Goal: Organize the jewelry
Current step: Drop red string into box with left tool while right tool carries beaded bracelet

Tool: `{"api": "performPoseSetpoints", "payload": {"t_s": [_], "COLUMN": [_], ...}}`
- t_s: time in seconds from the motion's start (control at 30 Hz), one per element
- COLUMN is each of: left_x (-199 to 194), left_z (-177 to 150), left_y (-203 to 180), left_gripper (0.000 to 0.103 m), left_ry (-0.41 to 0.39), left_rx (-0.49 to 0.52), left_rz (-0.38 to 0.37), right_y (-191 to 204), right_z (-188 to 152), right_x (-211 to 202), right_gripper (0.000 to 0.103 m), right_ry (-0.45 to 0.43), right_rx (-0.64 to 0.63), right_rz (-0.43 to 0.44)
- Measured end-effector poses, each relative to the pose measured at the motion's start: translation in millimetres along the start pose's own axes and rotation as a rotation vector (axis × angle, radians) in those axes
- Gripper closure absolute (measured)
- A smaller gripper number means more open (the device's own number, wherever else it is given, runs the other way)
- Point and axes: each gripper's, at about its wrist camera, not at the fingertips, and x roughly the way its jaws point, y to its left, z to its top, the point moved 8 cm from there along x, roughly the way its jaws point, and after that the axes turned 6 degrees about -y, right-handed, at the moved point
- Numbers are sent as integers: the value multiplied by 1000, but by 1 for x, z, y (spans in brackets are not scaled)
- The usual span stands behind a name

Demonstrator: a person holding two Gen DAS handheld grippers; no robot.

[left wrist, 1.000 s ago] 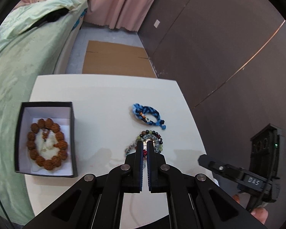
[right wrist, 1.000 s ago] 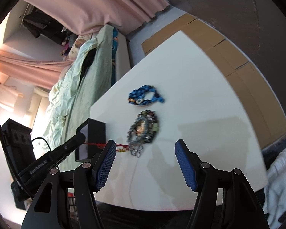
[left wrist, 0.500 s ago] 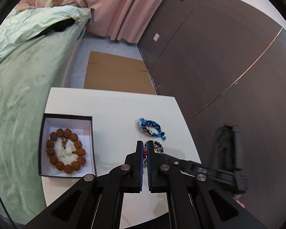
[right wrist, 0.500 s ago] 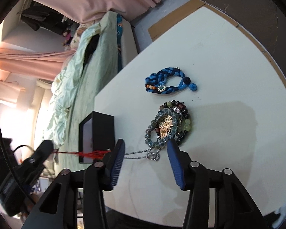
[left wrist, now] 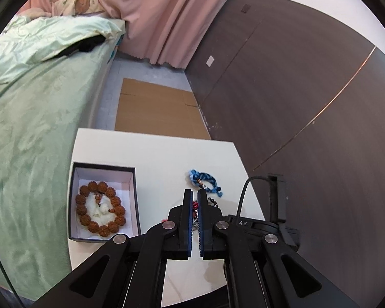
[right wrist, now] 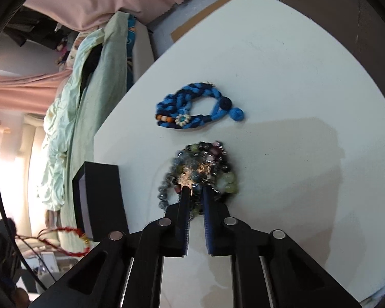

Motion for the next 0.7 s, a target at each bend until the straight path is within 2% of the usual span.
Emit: {"api": "performPoseSetpoints", "payload": {"t_s": [0.07,0.1,0.3,0.47,0.5,0.57,0.6,0.63,0.7], "left_x": [-7,-11,-25,-36,-38,-40,-40,-40,-38], "left_z": [4,6,14,18,18,18,17,17,16], "left_y": [0,0,0,7,8,11,12,15,19], "left_gripper": [100,100,100,100,100,100,100,100,100], "left_ry": [-14,-22,-56,-78,-80,-83,-83,-82,-79], "left_rx": [5,6,9,-7,-9,-11,-12,-16,-24], "left_rz": [3,5,11,21,23,28,30,32,35], "right_y": [4,8,42,47,44,36,35,33,32], "right_z": [0,0,4,7,7,6,6,8,8], "right_x": [-5,-8,-40,-42,-38,-33,-32,-30,-25], "right_gripper": [93,101,101,101,98,79,60,51,51], "right_ry": [-15,-20,-81,-64,-46,-31,-33,-37,-35], "right_rx": [-13,-20,-109,-147,-141,-129,-129,-134,-146], "right_rz": [10,24,87,16,2,-12,-18,-34,-54]}}
